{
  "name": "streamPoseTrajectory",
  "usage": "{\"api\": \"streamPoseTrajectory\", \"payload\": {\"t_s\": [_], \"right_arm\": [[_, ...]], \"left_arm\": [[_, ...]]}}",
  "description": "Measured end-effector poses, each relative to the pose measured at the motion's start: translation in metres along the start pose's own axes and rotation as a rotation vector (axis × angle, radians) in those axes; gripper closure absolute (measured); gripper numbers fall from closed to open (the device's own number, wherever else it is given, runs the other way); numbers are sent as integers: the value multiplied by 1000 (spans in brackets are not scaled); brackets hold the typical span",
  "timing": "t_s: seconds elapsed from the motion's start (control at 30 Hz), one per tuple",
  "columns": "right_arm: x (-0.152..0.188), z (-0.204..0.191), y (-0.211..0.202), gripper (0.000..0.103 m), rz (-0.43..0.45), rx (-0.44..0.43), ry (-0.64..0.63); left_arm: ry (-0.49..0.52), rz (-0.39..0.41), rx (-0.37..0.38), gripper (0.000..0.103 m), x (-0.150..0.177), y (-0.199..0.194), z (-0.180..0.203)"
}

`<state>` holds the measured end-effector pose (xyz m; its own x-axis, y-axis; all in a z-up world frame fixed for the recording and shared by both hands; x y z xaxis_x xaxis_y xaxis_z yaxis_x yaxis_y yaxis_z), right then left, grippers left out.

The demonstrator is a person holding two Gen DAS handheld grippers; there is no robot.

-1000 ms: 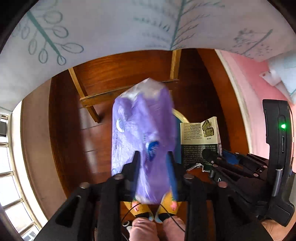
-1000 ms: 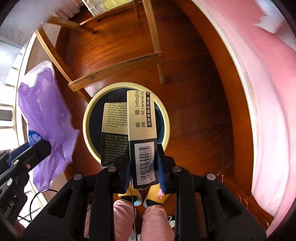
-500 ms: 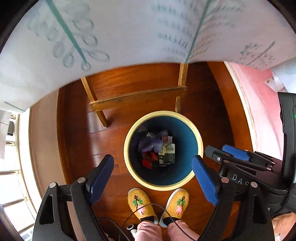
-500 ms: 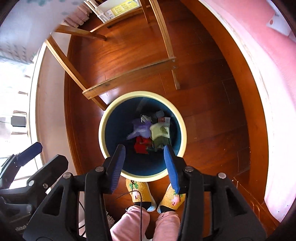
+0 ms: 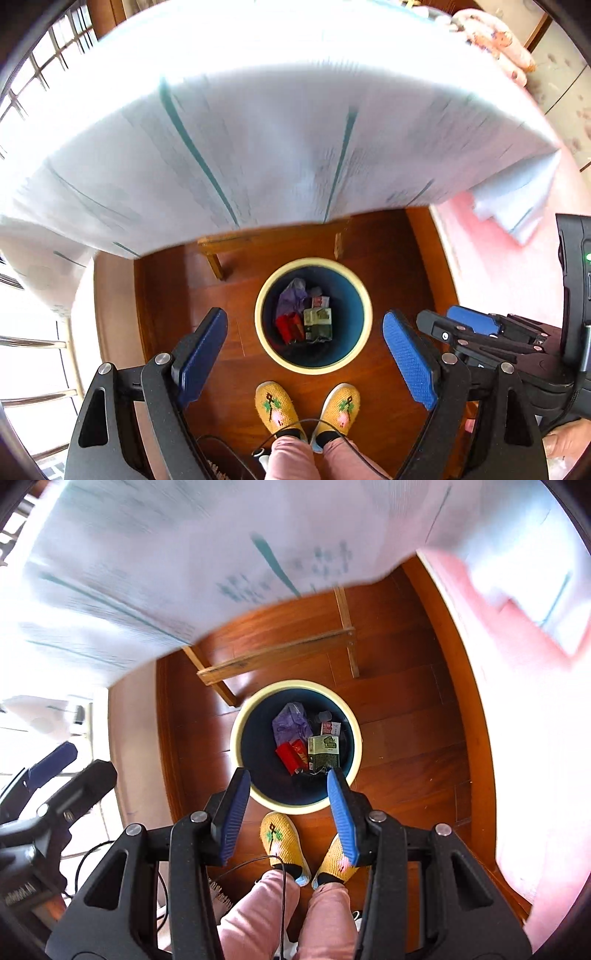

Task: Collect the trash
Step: 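Raise both tools back up toward the table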

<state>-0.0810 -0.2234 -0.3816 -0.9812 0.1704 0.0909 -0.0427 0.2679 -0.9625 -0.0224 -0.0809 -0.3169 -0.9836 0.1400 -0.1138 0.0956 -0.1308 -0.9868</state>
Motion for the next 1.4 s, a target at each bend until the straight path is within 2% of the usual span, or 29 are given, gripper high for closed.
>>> {"api": "streamPoseTrajectory", "payload": {"t_s": [0.37, 0.67, 0.83, 1.0, 1.2, 1.4], "right_arm": [[33, -46, -138, 63, 114, -29, -126], [37, -82, -222, 63, 217, -80, -213], [33, -100, -268, 63, 278, -106, -255], [18, -113, -301, 63, 336, -100, -303], [-21, -114, -329, 63, 392, -81, -306], [-77, -113, -338, 62, 405, -77, -252]], "left_arm": [[31, 159, -5, 16, 6, -155, 5], [68, 319, -47, 14, -8, -261, 18], [66, 366, -71, 14, -25, -297, 24], [9, 412, -90, 14, -46, -336, 19], [-51, 411, -25, 14, -83, -356, 0], [-72, 393, 16, 14, -141, -350, -32]]}}
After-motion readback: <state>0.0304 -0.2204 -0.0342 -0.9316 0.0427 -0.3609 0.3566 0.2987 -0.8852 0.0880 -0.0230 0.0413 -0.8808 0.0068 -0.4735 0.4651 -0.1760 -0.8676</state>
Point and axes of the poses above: each gripper's, at about its wrist camera, not at the fingertips, and y roughly the way its jaws point, z to its right, x to its underside, the point moved 9 cm from there along y, roughly the way its jaws point, and after that the axes turned 12 degrees about -z, right-handed, at the moved point
